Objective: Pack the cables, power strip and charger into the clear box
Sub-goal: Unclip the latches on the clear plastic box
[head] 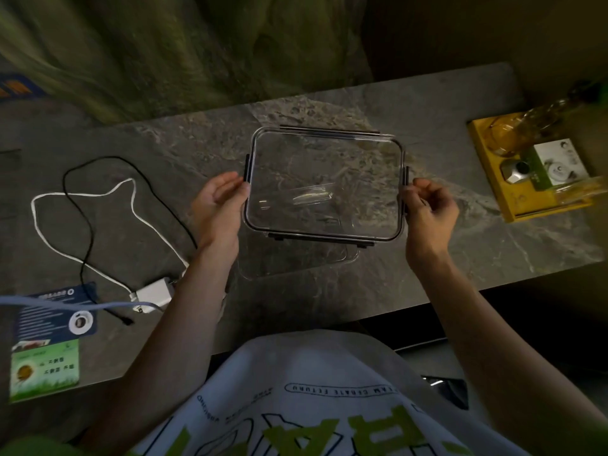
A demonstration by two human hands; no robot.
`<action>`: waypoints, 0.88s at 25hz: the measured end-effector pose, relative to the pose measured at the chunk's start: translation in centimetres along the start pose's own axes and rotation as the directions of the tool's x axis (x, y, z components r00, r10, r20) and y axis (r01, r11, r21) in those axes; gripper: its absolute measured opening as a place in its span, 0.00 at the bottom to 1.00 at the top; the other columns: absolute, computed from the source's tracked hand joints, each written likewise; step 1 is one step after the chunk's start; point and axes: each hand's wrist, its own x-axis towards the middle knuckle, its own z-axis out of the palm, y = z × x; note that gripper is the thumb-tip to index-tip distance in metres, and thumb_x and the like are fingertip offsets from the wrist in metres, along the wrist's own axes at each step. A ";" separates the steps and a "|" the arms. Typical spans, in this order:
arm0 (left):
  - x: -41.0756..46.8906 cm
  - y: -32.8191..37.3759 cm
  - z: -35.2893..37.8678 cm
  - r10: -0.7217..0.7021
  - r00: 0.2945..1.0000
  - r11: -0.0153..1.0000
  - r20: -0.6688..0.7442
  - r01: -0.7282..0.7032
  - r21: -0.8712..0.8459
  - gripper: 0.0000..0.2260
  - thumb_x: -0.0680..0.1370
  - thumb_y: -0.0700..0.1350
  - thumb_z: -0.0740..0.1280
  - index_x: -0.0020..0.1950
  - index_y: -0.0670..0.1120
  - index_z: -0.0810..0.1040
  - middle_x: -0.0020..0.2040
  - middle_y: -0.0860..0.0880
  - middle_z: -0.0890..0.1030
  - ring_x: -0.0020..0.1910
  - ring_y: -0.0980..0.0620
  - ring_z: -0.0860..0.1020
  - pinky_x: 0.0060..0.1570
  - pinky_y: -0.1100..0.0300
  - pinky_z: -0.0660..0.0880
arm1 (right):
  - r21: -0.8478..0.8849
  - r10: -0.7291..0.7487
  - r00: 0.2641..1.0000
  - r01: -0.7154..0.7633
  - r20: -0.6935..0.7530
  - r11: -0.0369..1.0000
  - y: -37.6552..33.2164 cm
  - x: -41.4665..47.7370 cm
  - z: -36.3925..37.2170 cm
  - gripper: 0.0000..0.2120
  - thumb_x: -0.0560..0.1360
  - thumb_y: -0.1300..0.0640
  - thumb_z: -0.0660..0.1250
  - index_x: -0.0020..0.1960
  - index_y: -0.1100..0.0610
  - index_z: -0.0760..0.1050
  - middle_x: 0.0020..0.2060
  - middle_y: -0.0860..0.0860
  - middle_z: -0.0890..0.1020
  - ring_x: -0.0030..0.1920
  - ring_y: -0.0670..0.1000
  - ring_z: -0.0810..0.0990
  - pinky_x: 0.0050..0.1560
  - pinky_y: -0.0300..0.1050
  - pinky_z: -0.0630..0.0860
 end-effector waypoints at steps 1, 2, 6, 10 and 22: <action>-0.1 0.0 0.3 0.015 1.000 1.000 0.002 -0.015 0.021 0.11 0.74 0.32 0.69 0.52 0.46 0.79 0.45 0.52 0.83 0.46 0.57 0.81 0.53 0.61 0.77 | 0.012 0.033 0.999 -0.033 0.009 0.999 0.2 0.1 -0.2 0.11 0.70 0.63 0.70 0.52 0.63 0.76 0.38 0.50 0.80 0.41 0.49 0.78 0.47 0.45 0.76; -0.2 0.0 0.7 0.032 0.999 0.998 0.003 -0.032 0.045 0.12 0.74 0.32 0.69 0.55 0.44 0.79 0.47 0.50 0.83 0.47 0.56 0.81 0.54 0.62 0.77 | 0.009 0.071 0.997 -0.072 0.027 0.997 0.4 0.2 -0.5 0.13 0.70 0.61 0.71 0.53 0.62 0.77 0.40 0.53 0.81 0.43 0.50 0.79 0.47 0.44 0.77; 0.2 -0.5 2.2 0.102 0.995 0.979 0.014 -0.102 0.175 0.13 0.75 0.33 0.68 0.59 0.42 0.79 0.52 0.47 0.82 0.50 0.56 0.81 0.53 0.65 0.77 | -0.136 0.163 0.973 -0.141 0.165 0.981 1.2 0.1 -2.3 0.12 0.73 0.57 0.71 0.54 0.62 0.79 0.46 0.62 0.82 0.45 0.54 0.81 0.45 0.49 0.78; 0.5 -1.4 5.1 0.151 0.983 0.945 0.106 -0.175 0.278 0.13 0.76 0.32 0.66 0.60 0.40 0.78 0.53 0.47 0.81 0.50 0.56 0.79 0.50 0.69 0.75 | -0.111 0.328 0.932 -0.313 0.152 0.943 2.0 0.2 -4.8 0.07 0.75 0.64 0.69 0.52 0.61 0.75 0.41 0.56 0.82 0.47 0.58 0.81 0.49 0.58 0.79; 0.8 -5.1 16.0 0.066 0.910 0.856 0.409 -0.263 0.446 0.16 0.78 0.36 0.65 0.65 0.40 0.73 0.59 0.47 0.78 0.58 0.51 0.78 0.58 0.64 0.73 | -0.124 0.392 0.912 -0.405 -0.120 0.906 6.1 3.2 -11.1 0.09 0.77 0.66 0.64 0.57 0.62 0.73 0.40 0.57 0.80 0.45 0.59 0.82 0.45 0.57 0.80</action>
